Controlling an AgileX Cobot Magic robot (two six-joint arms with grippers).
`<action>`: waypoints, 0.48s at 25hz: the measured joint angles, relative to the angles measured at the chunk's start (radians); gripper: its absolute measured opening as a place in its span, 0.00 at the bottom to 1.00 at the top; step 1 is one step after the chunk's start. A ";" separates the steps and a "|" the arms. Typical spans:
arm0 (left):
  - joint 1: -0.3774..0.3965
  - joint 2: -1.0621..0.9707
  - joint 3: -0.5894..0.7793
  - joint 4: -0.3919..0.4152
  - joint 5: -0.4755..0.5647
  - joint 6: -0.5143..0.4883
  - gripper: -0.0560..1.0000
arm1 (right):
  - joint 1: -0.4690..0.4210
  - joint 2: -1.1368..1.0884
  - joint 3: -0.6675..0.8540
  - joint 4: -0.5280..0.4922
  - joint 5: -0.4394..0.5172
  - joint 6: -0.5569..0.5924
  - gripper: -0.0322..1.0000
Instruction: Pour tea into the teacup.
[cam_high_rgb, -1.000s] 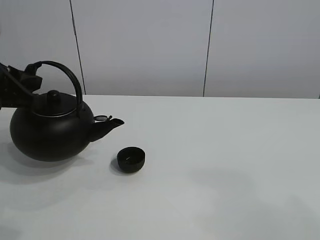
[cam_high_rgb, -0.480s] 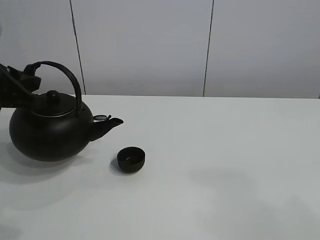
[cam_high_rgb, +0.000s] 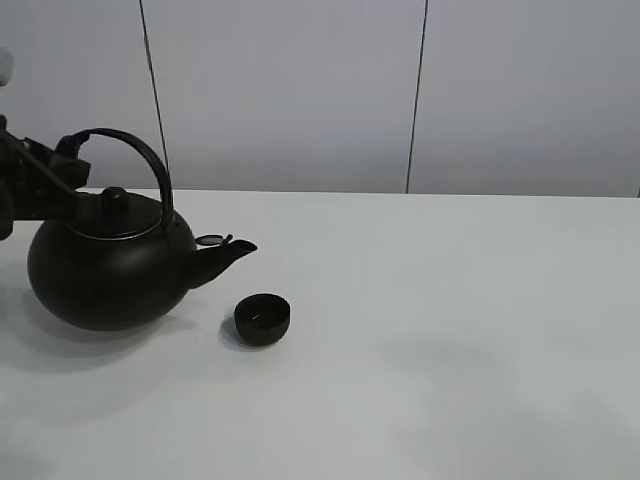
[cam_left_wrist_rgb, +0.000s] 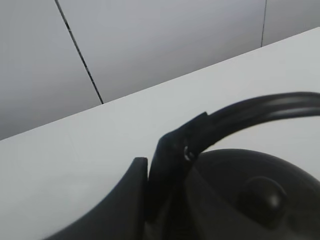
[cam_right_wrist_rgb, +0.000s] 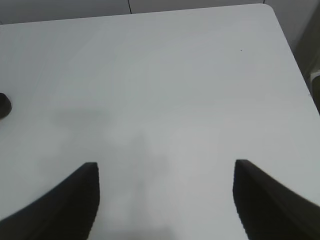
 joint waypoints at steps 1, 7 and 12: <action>-0.007 0.000 0.000 0.000 0.001 0.000 0.17 | 0.000 0.000 0.000 0.000 0.000 0.000 0.53; -0.020 0.000 -0.014 -0.018 0.016 0.010 0.17 | 0.000 0.000 0.000 0.000 0.000 0.000 0.53; -0.020 0.000 -0.018 -0.024 0.021 0.063 0.17 | 0.000 0.000 0.000 0.000 0.000 0.000 0.53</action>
